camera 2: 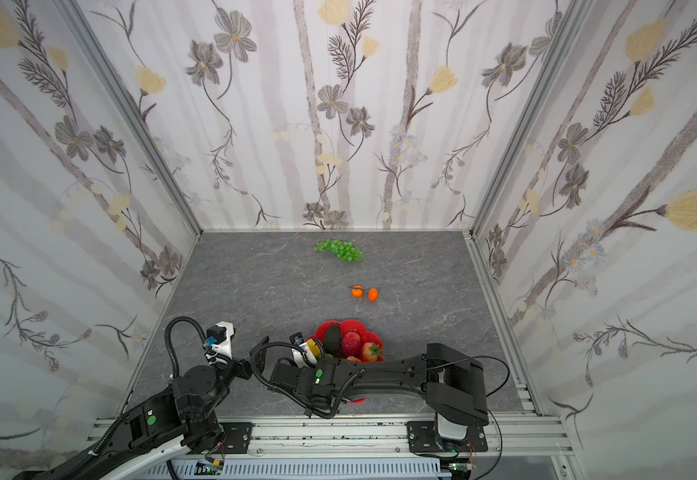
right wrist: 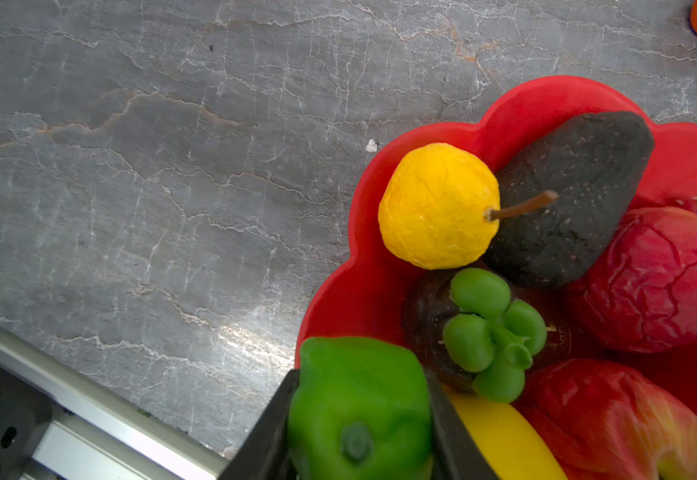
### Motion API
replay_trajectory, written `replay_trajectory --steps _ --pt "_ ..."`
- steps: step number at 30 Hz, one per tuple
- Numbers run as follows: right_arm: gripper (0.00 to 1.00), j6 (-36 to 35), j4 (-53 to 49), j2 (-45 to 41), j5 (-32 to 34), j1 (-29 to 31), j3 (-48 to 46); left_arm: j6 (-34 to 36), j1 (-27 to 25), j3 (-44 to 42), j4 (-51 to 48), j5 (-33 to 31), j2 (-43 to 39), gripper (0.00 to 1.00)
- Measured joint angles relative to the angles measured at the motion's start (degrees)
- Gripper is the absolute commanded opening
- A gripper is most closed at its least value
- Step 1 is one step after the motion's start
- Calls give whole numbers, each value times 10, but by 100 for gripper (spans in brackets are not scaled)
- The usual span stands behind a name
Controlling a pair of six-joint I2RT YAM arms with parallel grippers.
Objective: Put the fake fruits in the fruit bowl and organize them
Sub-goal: 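Lower the green pepper into the bowl and open the right gripper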
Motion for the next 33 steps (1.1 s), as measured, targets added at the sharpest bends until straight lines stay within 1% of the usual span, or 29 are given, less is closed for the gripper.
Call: replay_trajectory --steps 5,10,24,28,33 --pt "44 0 -17 16 4 0 12 0 0 -3 -1 0 -3 100" --pt "51 -2 -26 20 4 1 16 0 0 -4 -3 0 -4 100" --pt "61 -1 -34 24 11 7 24 0 0 -4 -4 0 -4 100" --pt "65 0 -42 11 14 7 25 0 0 -4 -4 0 1 100" --pt "68 0 -47 -33 15 7 24 0 1 -4 -3 0 22 100"
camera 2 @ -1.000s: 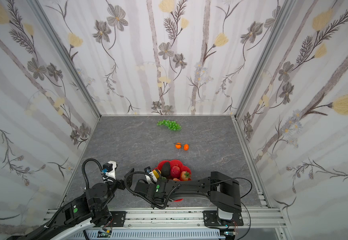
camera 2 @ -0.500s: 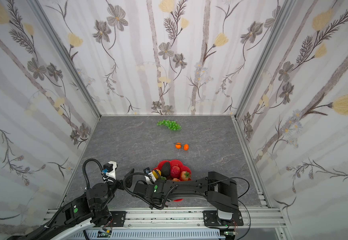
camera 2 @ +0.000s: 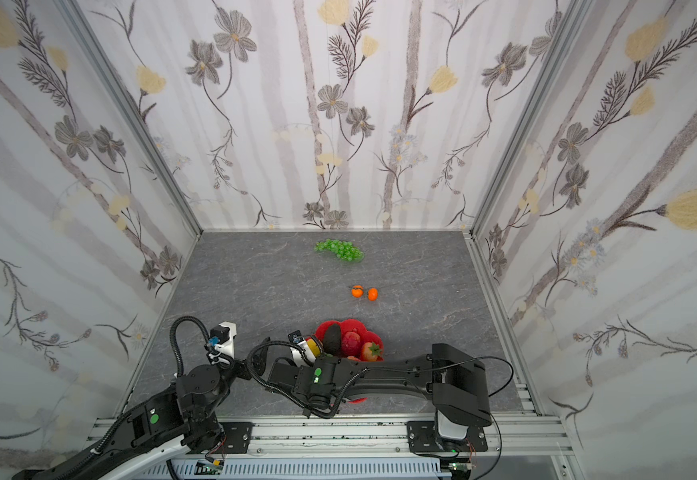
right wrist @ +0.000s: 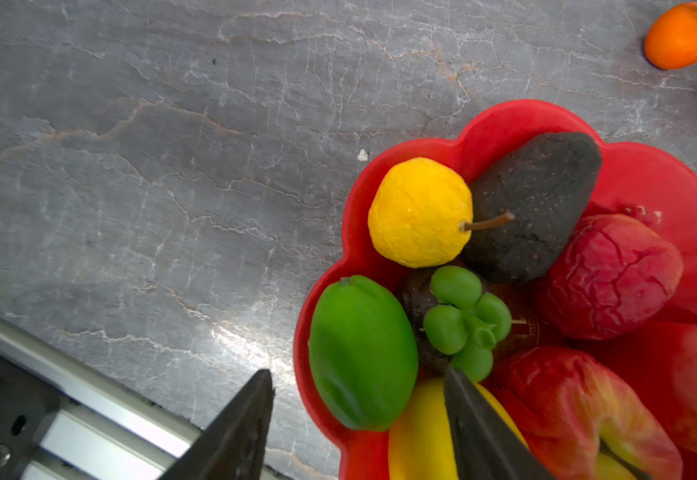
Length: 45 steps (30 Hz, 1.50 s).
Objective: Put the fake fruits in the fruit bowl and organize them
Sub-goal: 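Lower the green pepper into the bowl and open the right gripper, then reach the left gripper to the tangerine pair while the right gripper withdraws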
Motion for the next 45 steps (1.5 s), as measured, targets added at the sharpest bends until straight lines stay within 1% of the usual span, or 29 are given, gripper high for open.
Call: replay_trajectory --steps 6,9,12,15,17,21,25,28,33,35,38,43,45 --pt "71 -3 0 -82 6 0 -26 -12 2 3 8 14 43 100" --pt "72 -7 0 -125 12 -7 -50 -28 7 16 17 25 77 100" --pt "72 -13 0 -172 23 -27 -80 -59 25 33 38 55 128 100" --pt "73 -18 5 -216 32 -52 -115 -91 56 67 56 107 203 100" --pt "77 -24 11 -254 35 -72 -142 -103 78 110 65 148 273 100" --pt "84 -24 38 -342 39 -117 -208 -92 113 212 74 242 421 99" --pt "87 -16 67 -441 45 -157 -293 -26 126 311 76 322 554 98" --pt "88 -12 88 -507 45 -180 -348 23 151 385 72 379 646 96" --pt "89 -5 109 -581 44 -210 -401 116 191 535 36 481 804 89" --pt "89 -2 119 -604 38 -215 -417 158 202 597 7 513 866 88" --pt "89 -2 125 -628 29 -220 -438 227 212 690 -53 551 948 82" --pt "89 1 129 -650 20 -227 -462 330 227 867 -160 588 1077 76" --pt "89 1 129 -654 17 -229 -468 365 235 923 -201 597 1119 71"
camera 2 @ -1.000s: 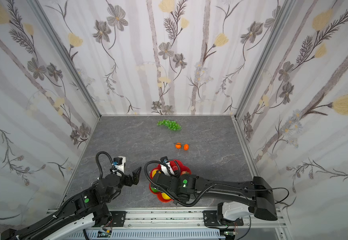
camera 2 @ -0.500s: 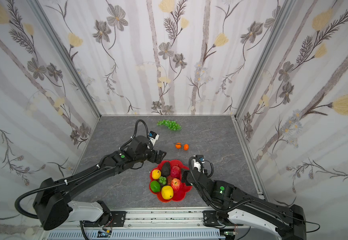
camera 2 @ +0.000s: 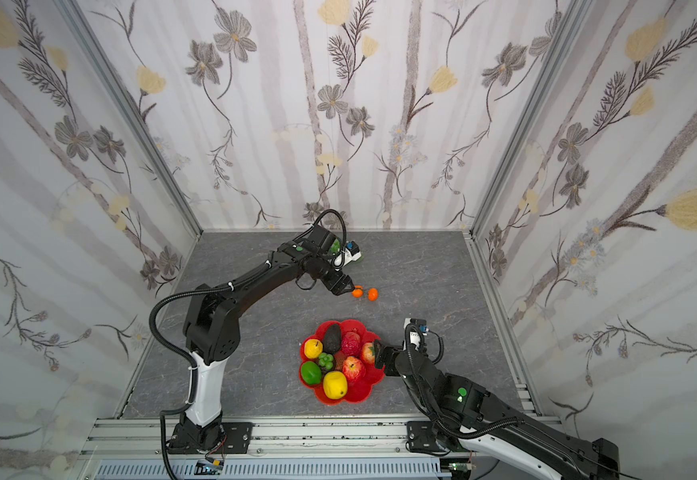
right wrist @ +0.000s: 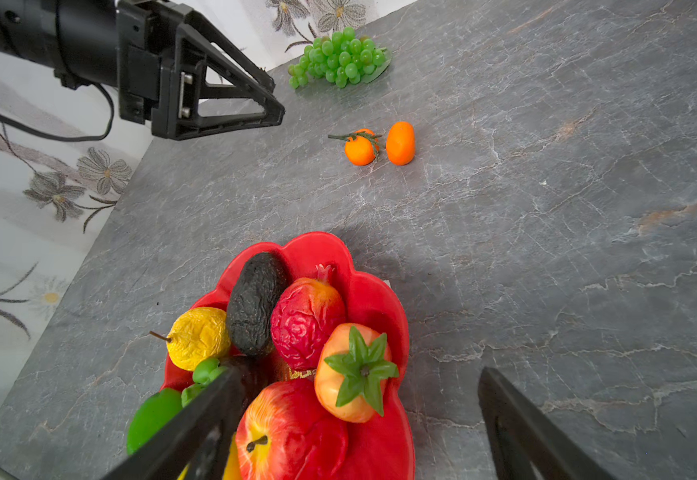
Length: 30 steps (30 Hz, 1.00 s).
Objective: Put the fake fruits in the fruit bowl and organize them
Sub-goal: 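Reach the left gripper to the tangerine pair while the right gripper withdraws, then close the left gripper on the tangerines' stem and lift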
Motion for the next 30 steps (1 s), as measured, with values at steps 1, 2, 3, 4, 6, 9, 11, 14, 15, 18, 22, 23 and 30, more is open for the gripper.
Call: replay_trajectory --steps 1,2,3,4,6,9,11,14,15,18,22,23,30 --pt "89 0 1 -2 -2 -2 -2 18 3 27 -21 4 20 70" --pt "89 0 5 -3 -3 -3 -4 37 7 55 -43 9 40 69" --pt "90 0 7 -4 -3 -4 -5 50 10 72 -55 12 52 68" --pt "90 0 9 -5 -5 -5 -7 64 13 93 -68 16 68 68" --pt "90 0 11 -5 -9 -8 -9 92 17 126 -91 24 93 65" --pt "90 0 13 -2 -13 -11 -12 126 17 160 -111 33 121 61" --pt "90 0 14 1 -14 -13 -13 142 17 180 -118 37 139 57" --pt "90 2 17 6 -16 -16 -16 162 17 211 -126 37 167 44" --pt "90 2 17 7 -17 -16 -16 168 17 224 -130 37 178 42" --pt "91 4 18 12 -19 -18 -17 184 17 257 -142 35 203 40" --pt "91 6 22 20 -26 -21 -17 197 17 265 -150 34 215 39" --pt "92 6 22 22 -28 -22 -17 200 17 266 -150 34 217 39" --pt "92 7 26 27 -32 -27 -17 214 7 268 -149 28 232 31"
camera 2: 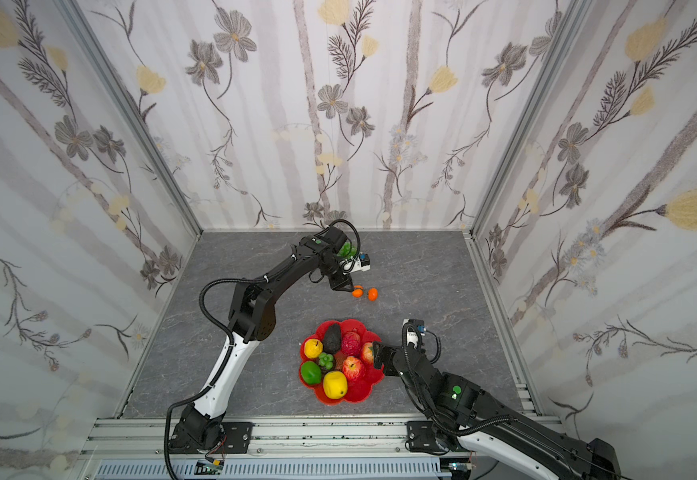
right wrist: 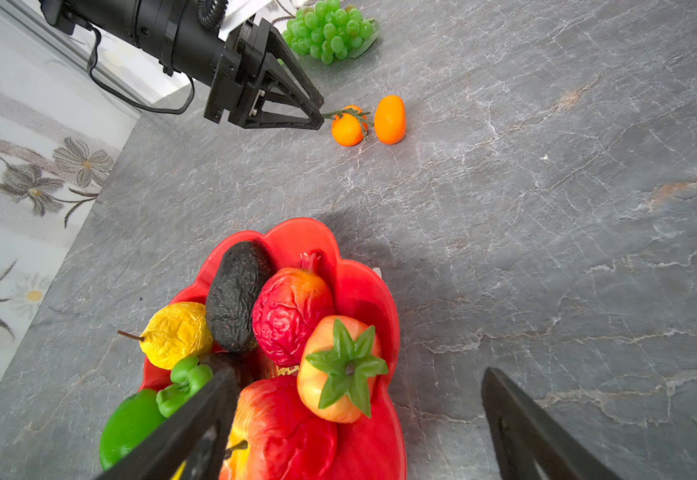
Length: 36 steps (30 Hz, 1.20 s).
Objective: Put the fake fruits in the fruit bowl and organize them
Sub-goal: 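Close the left gripper on the tangerines' stem and lift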
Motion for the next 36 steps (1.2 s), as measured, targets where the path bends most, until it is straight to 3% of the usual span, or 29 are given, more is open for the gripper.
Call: replay_trajectory --steps 9,25,31,36 --pt "93 2 10 1 -3 -3 -5 9 -7 4 4 -19 16 18" --pt "94 6 13 1 -12 -8 -9 11 -7 2 5 -21 -1 5" --pt "95 6 13 -10 -12 -8 -10 -3 -9 -44 22 -23 -39 3" --pt "96 6 12 -22 -12 -9 -10 -31 -13 -132 64 -23 -111 2"
